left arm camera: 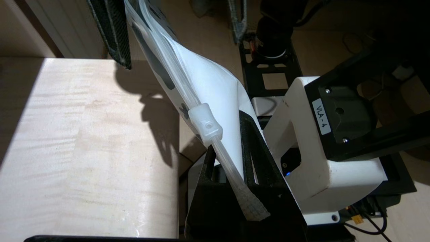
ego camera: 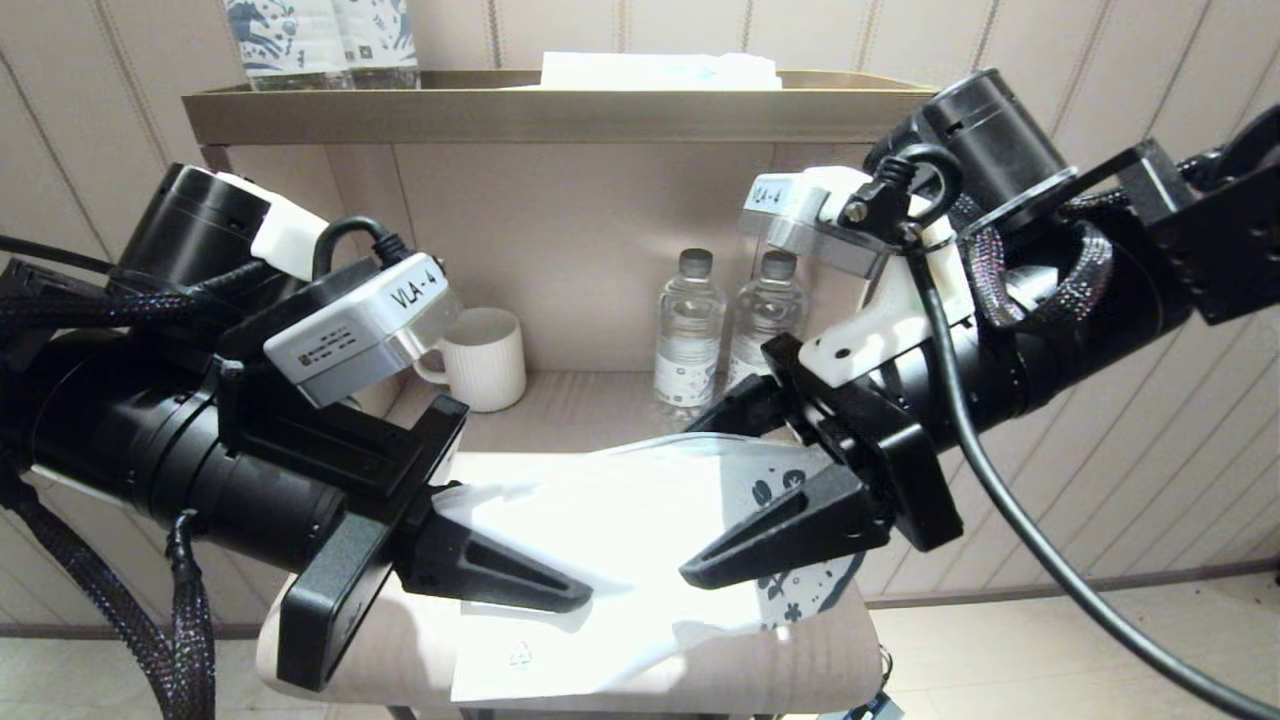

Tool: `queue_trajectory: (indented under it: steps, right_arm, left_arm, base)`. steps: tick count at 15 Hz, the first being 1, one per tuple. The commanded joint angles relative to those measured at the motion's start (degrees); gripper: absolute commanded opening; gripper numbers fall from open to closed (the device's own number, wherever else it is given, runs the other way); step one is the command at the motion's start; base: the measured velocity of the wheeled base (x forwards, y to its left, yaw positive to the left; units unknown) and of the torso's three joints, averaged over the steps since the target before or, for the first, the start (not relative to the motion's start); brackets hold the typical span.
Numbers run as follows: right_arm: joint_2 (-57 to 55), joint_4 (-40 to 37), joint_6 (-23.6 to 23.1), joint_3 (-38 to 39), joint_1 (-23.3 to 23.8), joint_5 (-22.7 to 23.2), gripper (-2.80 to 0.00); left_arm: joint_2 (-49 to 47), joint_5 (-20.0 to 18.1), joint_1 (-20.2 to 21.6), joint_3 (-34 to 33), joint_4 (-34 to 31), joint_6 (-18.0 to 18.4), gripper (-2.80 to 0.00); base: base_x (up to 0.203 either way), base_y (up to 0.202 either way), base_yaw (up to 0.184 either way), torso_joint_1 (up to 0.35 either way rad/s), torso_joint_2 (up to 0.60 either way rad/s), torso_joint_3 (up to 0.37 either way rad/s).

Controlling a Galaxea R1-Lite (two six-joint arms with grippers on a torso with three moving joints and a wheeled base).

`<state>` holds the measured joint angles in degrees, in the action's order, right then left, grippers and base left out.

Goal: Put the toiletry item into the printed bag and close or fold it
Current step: Hand it to the other hand

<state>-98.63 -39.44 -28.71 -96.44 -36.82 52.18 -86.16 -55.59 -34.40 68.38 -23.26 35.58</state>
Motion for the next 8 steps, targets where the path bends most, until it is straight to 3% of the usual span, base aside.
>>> queue_trajectory:
  steps: [1,8]
  right_arm:
    - [-0.2,-0.3,-0.2,0.2,0.0,0.3,-2.8]
    - [0.3,-0.2,-0.3,0.3,0.0,0.1,-2.8]
  left_arm:
    - [-0.1,-0.3,0.0,0.0,-0.1,0.2,-2.8]
    - [-0.3,-0.3,0.0,0.2,0.0,-0.1,-2.8]
  base:
    - [0.0,0.0,0.0,0.0,0.0,0.0]
    - [0.0,0.0,0.0,0.0,0.0,0.0]
